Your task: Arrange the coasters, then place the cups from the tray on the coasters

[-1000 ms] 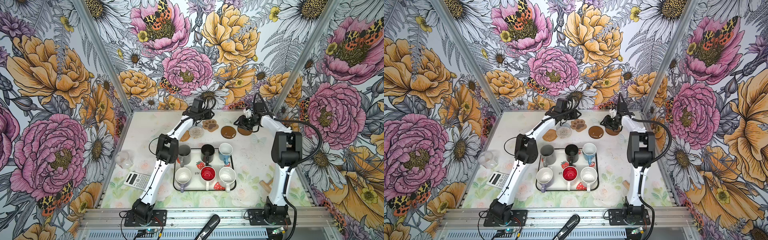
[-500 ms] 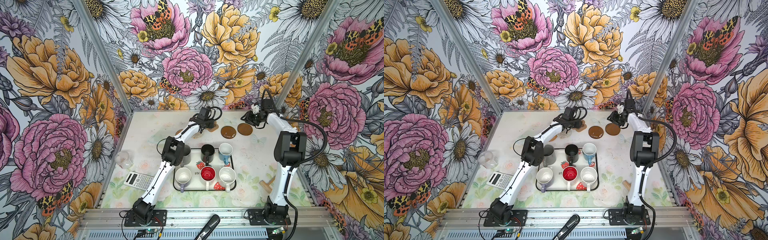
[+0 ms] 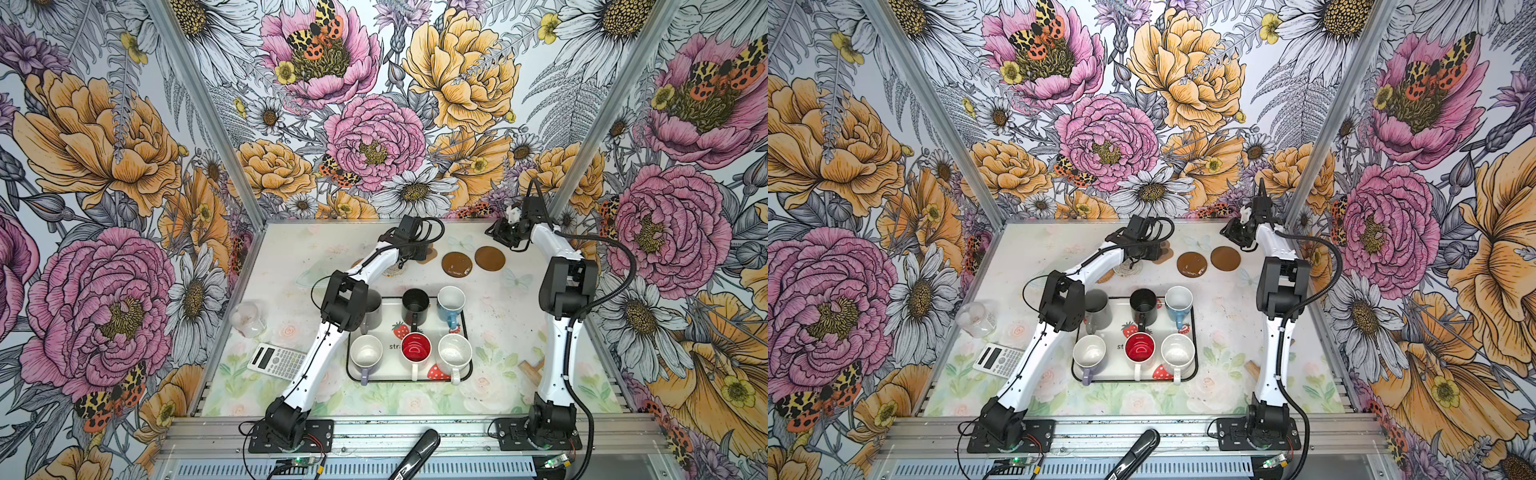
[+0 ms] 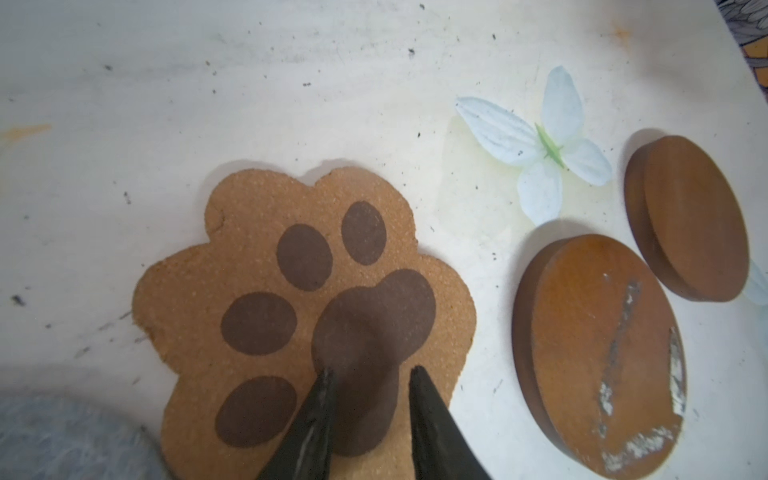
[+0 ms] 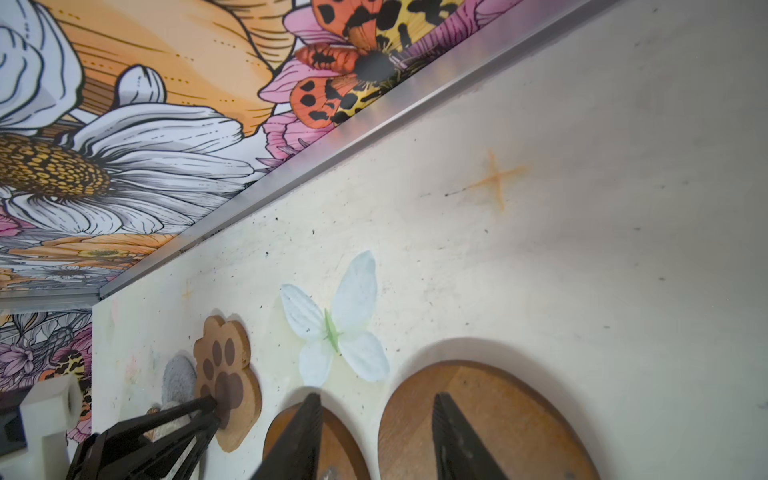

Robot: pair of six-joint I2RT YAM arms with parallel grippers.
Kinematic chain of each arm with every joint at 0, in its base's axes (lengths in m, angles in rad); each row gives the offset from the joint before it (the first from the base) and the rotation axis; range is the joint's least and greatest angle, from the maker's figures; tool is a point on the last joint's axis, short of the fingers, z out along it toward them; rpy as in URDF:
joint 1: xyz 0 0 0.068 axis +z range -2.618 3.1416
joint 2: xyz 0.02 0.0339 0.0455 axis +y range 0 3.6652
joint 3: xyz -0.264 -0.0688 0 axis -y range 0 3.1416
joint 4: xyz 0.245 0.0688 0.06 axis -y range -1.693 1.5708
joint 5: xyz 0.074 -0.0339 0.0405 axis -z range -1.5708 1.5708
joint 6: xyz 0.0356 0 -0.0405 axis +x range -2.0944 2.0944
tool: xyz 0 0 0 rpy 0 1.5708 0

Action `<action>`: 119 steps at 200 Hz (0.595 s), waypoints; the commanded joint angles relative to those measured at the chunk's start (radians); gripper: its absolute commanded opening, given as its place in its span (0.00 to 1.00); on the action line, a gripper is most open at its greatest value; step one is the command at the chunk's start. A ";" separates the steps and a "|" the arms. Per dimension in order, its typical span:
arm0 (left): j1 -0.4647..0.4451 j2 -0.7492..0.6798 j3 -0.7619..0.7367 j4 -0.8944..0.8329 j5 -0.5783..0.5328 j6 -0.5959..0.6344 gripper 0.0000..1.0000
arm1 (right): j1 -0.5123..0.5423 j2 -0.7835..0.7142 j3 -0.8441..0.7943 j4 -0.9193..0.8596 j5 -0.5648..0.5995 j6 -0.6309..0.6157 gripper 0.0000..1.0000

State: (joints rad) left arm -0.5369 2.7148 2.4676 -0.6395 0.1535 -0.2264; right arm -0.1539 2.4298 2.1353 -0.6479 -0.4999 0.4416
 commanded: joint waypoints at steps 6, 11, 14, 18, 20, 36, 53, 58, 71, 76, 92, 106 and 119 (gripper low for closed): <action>-0.030 -0.009 -0.059 -0.147 0.031 0.017 0.32 | -0.017 0.044 0.075 0.000 0.011 0.031 0.46; -0.033 -0.013 -0.059 -0.147 0.033 0.016 0.32 | -0.018 0.053 0.081 -0.002 0.008 0.034 0.46; -0.037 -0.015 -0.058 -0.146 0.035 0.014 0.32 | -0.018 0.057 0.082 -0.002 0.006 0.036 0.46; -0.034 -0.018 -0.058 -0.146 0.038 0.013 0.32 | -0.018 0.060 0.083 -0.002 0.007 0.038 0.46; -0.034 -0.020 -0.058 -0.147 0.041 0.012 0.32 | -0.018 0.061 0.083 -0.001 0.008 0.040 0.46; -0.034 -0.039 -0.055 -0.146 0.047 0.009 0.32 | -0.018 0.066 0.078 -0.005 0.032 0.042 0.46; -0.034 -0.069 -0.052 -0.146 0.050 0.009 0.33 | -0.018 0.070 0.076 -0.008 0.074 0.050 0.46; -0.036 -0.080 -0.053 -0.146 0.047 0.009 0.33 | -0.019 0.072 0.077 -0.008 0.088 0.054 0.46; -0.033 -0.109 -0.049 -0.146 0.036 0.012 0.33 | -0.018 0.075 0.076 -0.007 0.109 0.064 0.46; -0.032 -0.120 -0.046 -0.145 0.031 0.013 0.33 | -0.018 0.075 0.076 -0.009 0.119 0.067 0.46; -0.026 -0.151 -0.032 -0.146 0.015 0.015 0.34 | -0.017 0.075 0.074 -0.009 0.145 0.077 0.46; -0.018 -0.169 -0.013 -0.146 0.013 0.014 0.34 | -0.016 0.077 0.076 -0.009 0.167 0.081 0.47; -0.008 -0.183 0.000 -0.145 0.018 0.011 0.34 | -0.013 0.079 0.077 -0.009 0.178 0.084 0.47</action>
State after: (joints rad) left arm -0.5613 2.6198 2.4302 -0.7746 0.1684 -0.2245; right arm -0.1707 2.4836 2.1834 -0.6540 -0.3824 0.5056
